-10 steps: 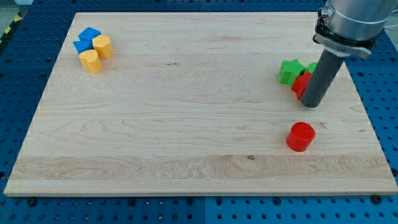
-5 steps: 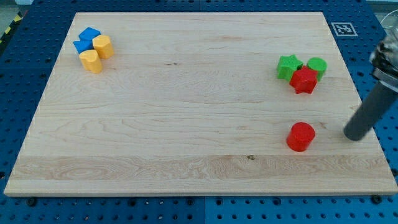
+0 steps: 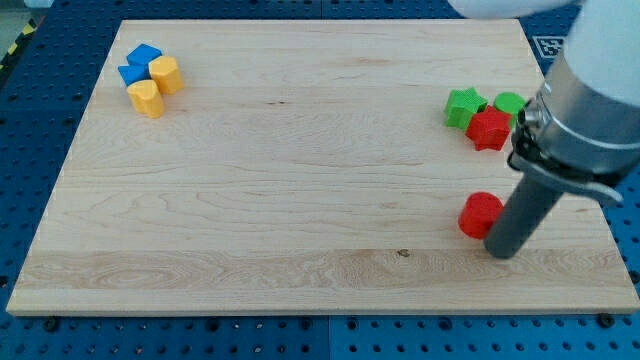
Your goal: Move the red circle towards the red star
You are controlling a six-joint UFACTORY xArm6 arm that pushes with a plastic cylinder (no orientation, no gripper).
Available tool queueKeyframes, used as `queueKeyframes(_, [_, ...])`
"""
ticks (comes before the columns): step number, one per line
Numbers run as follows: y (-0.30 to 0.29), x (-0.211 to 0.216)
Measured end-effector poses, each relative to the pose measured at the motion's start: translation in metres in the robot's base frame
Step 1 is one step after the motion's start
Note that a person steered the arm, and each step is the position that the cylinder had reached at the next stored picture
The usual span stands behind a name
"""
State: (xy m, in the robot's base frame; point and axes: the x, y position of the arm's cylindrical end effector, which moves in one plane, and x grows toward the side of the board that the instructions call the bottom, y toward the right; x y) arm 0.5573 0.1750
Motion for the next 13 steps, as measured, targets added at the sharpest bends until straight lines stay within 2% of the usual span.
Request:
queueKeyframes(2, [0.000, -0.032])
queueKeyframes(3, [0.000, -0.032])
queueKeyframes(5, [-0.008, -0.002])
queueKeyframes(7, [-0.038, -0.006])
queueKeyframes(12, [-0.046, -0.117])
queueKeyframes(13, [-0.050, -0.104])
